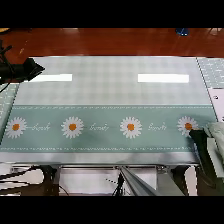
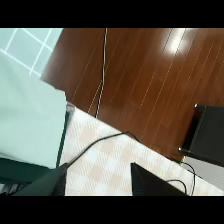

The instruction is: Fold the shirts.

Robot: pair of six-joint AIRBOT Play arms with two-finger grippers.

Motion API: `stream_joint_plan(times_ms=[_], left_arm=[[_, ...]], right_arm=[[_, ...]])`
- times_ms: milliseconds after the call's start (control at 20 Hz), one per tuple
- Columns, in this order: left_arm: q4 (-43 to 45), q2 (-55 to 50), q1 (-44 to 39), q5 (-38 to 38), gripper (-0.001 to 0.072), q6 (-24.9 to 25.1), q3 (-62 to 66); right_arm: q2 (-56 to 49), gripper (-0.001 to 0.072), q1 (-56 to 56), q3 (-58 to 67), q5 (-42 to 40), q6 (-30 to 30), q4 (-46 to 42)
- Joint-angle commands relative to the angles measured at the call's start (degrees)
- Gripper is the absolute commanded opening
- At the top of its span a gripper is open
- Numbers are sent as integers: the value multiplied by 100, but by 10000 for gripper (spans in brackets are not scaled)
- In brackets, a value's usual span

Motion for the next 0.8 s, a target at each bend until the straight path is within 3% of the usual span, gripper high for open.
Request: stream_joint_plan(times_ms=[0, 50, 100, 150, 200, 350, 450, 650, 750], left_arm=[[-2, 63, 20, -385, 342, 146, 116], [-4, 94, 9, -544, 416, 284, 225], [-7, 129, -9, -675, 557, 387, 376], [0, 164, -28, -807, 635, 492, 555], [0, 203, -61, -997, 668, 627, 752], [166, 337, -393, -1521, 667, 682, 1349], [960, 450, -911, -1751, 667, 638, 1567], [3591, 566, -2490, -2754, 680, -533, 1609], [4164, 564, -3185, -3034, 720, -789, 1609]], right_arm=[[-11, 489, 0, -57, -715, -7, 734], [-83, 489, 11, -55, -984, -107, 1342], [-208, 489, 63, -37, -1174, -352, 2039], [-387, 488, 166, 17, -1325, -592, 2638], [-612, 489, 330, 109, -1438, -627, 3211], [-1414, 499, 1180, 496, -1899, -616, 4988], [-1882, 529, 2026, 772, -2382, -533, 5560], [-2553, 609, 3770, 994, -2739, -400, 4813], [-2798, 610, 4345, 997, -2649, -402, 4516]])
